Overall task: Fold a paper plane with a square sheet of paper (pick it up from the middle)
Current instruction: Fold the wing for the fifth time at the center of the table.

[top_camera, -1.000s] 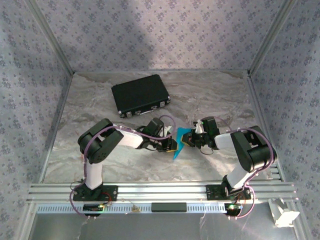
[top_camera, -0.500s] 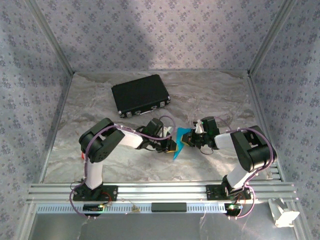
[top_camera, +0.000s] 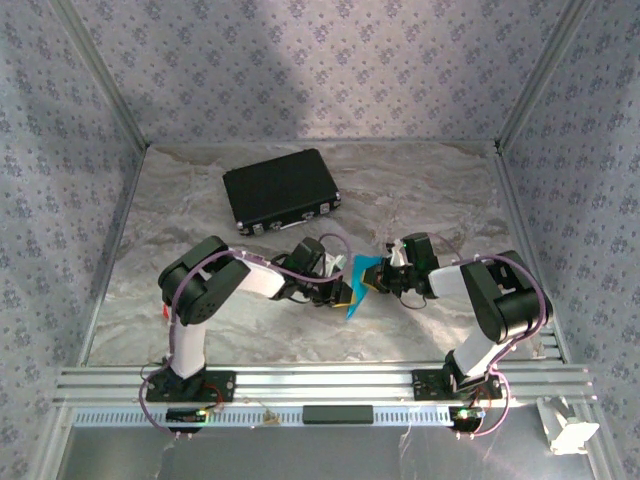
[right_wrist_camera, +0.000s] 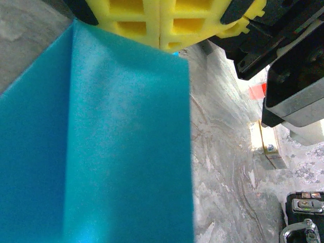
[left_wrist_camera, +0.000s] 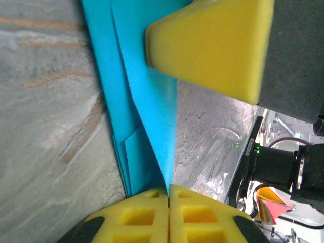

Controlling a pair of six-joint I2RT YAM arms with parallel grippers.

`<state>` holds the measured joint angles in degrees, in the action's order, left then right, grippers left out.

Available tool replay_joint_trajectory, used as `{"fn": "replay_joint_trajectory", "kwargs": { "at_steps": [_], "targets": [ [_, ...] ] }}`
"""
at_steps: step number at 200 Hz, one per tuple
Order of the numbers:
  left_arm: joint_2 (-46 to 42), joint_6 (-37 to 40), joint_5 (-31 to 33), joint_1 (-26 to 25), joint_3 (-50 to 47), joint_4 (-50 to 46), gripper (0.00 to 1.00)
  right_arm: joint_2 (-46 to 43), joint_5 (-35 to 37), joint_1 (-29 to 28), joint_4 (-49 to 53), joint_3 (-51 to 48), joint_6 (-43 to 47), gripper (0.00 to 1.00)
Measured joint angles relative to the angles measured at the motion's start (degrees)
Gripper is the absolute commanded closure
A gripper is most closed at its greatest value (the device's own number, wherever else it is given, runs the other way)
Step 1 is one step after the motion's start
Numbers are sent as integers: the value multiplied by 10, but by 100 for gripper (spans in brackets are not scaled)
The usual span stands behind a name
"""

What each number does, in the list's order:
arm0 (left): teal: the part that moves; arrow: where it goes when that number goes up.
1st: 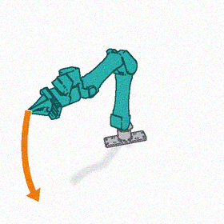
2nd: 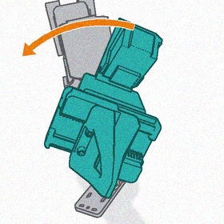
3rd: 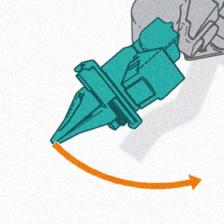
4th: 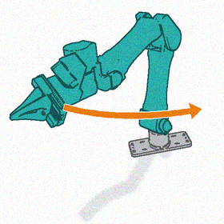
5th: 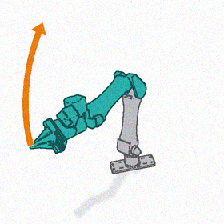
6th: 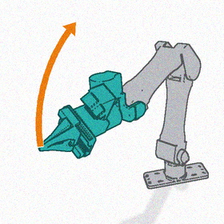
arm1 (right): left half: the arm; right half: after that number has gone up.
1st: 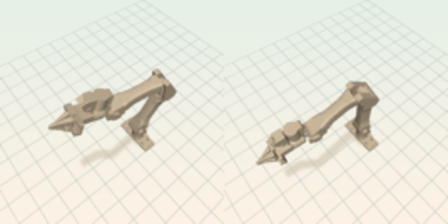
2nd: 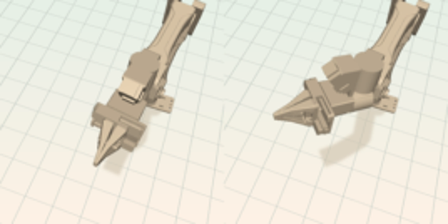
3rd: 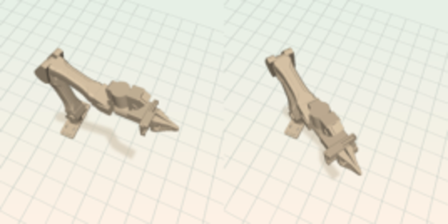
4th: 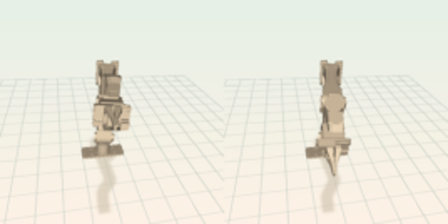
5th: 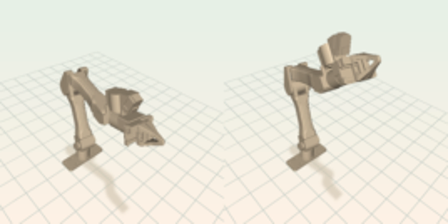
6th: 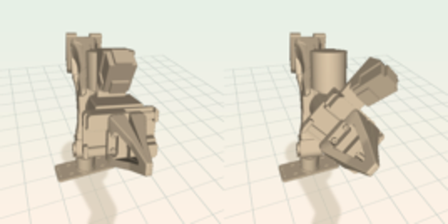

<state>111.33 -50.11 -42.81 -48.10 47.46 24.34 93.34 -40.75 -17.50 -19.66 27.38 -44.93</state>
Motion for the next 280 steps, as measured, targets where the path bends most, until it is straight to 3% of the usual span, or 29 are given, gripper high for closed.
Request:
{"fn": "replay_joint_trajectory", "kwargs": {
  "at_steps": [22, 56, 69, 86, 139, 151, 186, 222, 254, 280],
  "targets": [
    [0, 10, 0, -1, 1, -3, 100, 1, 0, 0, 0, 1, 0, 95],
    [-5, 23, -1, -3, 3, -14, 84, 1, 0, 0, 1, 1, 0, 96],
    [-9, 30, 0, -5, 3, -21, 87, 1, 0, 0, 1, 1, 0, 96],
    [-11, 34, 0, -8, 1, -35, 100, 1, 0, 0, 1, 1, 0, 96],
    [-12, 38, 4, -11, 0, -36, 100, 1, 0, 0, 1, 1, 0, 95],
    [-12, 38, 4, -11, 0, -36, 92, 1, 0, 0, 1, 1, 0, 95],
    [-22, 41, 7, -15, -7, -47, 92, 2, 0, 0, 1, 1, 0, 96],
    [-47, 47, 10, -23, -22, -70, 81, 2, -1, 0, 0, 1, 0, 96],
    [-81, 50, 29, -30, -31, -108, 62, 2, -1, 0, 1, 2, 0, 96],
    [-115, 46, 73, -30, -35, -141, 62, 2, -2, -1, 4, 3, 0, 96]
  ]
}}
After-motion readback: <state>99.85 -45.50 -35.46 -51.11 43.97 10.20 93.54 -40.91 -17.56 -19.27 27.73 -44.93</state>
